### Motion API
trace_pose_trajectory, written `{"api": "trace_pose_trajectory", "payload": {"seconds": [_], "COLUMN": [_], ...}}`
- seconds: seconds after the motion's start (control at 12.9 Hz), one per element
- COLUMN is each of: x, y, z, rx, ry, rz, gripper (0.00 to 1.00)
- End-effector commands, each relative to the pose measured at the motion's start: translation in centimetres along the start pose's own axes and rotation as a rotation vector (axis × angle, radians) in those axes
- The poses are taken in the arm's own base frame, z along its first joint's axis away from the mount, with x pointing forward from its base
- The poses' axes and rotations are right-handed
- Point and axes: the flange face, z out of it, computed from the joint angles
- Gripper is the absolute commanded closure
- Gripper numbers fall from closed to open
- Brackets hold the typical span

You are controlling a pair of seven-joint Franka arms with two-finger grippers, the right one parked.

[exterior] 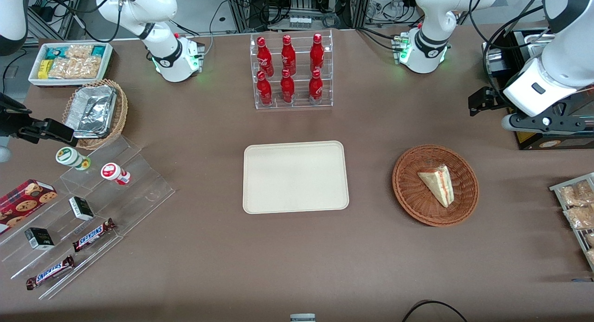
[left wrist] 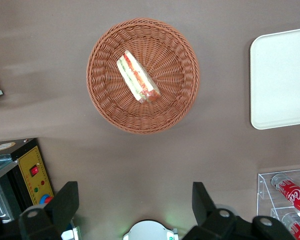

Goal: Place sandwich from basket to tray
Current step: 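Move the left gripper over the sandwich in the wicker basket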

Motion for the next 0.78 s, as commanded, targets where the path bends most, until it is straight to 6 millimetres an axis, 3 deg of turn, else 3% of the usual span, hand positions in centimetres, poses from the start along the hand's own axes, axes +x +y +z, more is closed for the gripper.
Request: {"api": "trace_pose_trajectory", "payload": {"seconds": [0.0, 0.23, 0.7], "x": [-0.5, 0.0, 1.4], "y": [0.0, 0.3, 0.5], "z": [-0.4, 1.2, 9.0], "rx": [-0.001, -0.011, -0.005], "ry": [0.007, -0.017, -0.023], "rz": [0.019, 0.022, 0.028], "gripper": [0.0, 0.0, 0.0]}}
